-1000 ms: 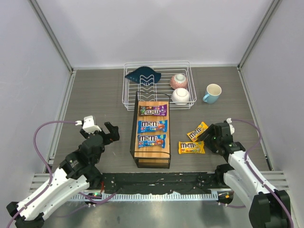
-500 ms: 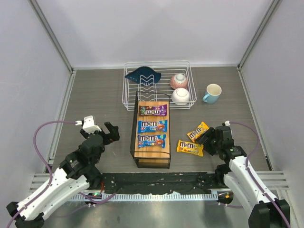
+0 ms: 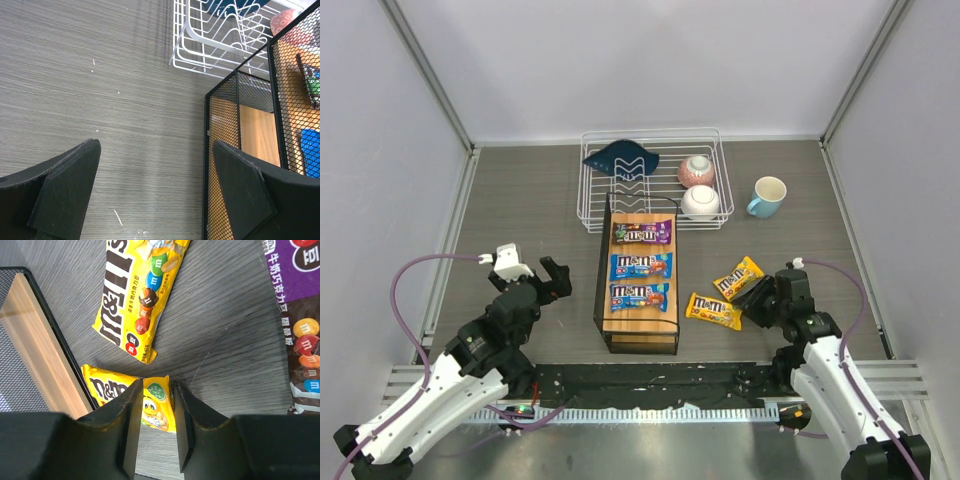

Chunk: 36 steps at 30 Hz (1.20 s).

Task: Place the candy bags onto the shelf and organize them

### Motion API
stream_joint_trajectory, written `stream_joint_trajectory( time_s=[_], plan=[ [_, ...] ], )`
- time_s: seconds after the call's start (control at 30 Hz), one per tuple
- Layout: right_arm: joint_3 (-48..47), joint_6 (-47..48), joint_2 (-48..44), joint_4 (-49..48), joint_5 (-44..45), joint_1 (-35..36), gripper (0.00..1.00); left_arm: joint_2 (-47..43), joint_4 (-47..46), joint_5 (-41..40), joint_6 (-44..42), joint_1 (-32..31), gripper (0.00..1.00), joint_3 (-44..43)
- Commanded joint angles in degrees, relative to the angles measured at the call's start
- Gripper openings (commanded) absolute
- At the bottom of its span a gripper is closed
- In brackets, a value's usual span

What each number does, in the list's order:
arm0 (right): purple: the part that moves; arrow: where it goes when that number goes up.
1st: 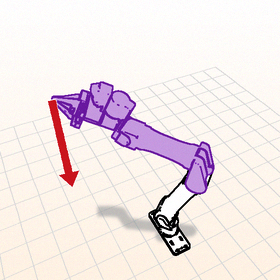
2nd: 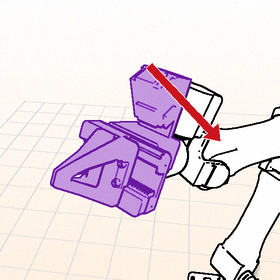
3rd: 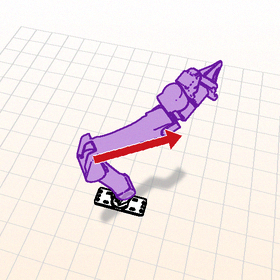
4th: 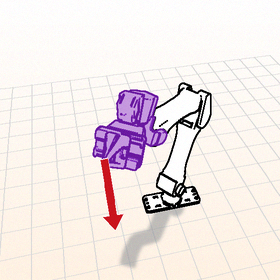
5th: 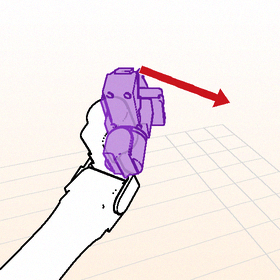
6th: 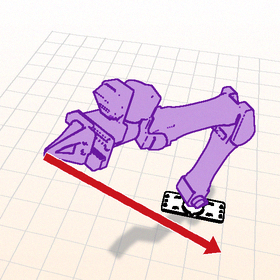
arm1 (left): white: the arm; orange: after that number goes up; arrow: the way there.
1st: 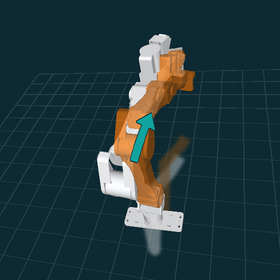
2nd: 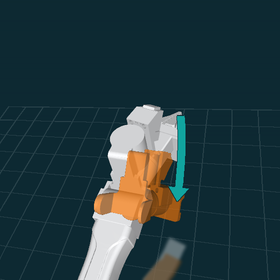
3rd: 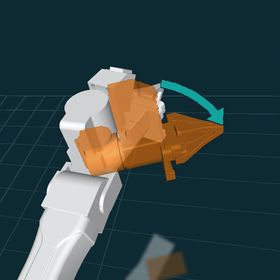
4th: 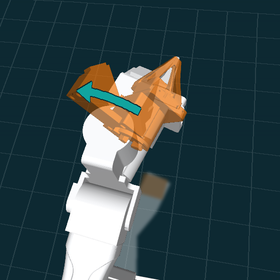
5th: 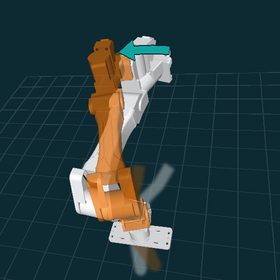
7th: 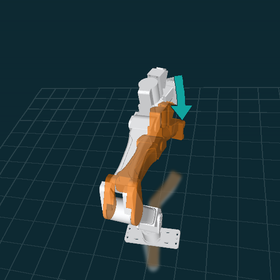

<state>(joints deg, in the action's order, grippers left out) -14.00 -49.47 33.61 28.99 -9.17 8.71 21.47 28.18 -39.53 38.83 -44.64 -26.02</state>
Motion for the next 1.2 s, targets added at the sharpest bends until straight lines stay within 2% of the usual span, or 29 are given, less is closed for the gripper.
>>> stream_joint_trajectory(
  time_s=[0.0, 0.33, 0.4, 0.57, 0.73, 0.9, 1.03, 1.17],
  plan=[
    [0.90, -0.53, -1.87, -1.65, -1.38, -0.10, 0.34, 0.23, -1.29, -0.29, -0.16, -0.27, 1.00, -0.35],
    [2.48, -0.98, 0.41, -6.67, -3.31, -0.10, 0.27, 0.67, -1.46, -0.20, -0.24, -0.27, 1.00, -0.52],
    [2.66, -0.89, 1.28, -7.89, -3.93, -0.18, 0.19, 0.59, -1.38, -0.20, -0.24, -0.18, 1.00, -0.52],
    [2.22, -0.54, 1.46, -9.04, -4.54, -0.10, 0.14, 0.59, -1.29, -0.29, -0.24, -0.27, 1.00, -0.52],
    [0.99, -0.27, 1.29, -10.01, -5.07, -0.10, 0.01, 0.67, -1.29, -0.20, -0.24, -0.27, 1.00, -0.52],
    [1.17, -3.17, -0.20, -13.34, -7.17, -0.10, 0.01, 0.76, -1.38, -0.20, -0.24, -0.27, 1.00, -0.52],
    [1.69, -6.07, -2.58, -18.61, -12.26, -0.10, 0.01, 0.67, -1.12, -0.20, -0.33, -0.27, 1.00, -0.61],
    [0.03, -5.64, -4.95, -21.87, -14.29, -0.10, 0.01, 0.67, -1.38, -0.29, -0.33, -0.18, 1.00, -0.61]
  ],
)
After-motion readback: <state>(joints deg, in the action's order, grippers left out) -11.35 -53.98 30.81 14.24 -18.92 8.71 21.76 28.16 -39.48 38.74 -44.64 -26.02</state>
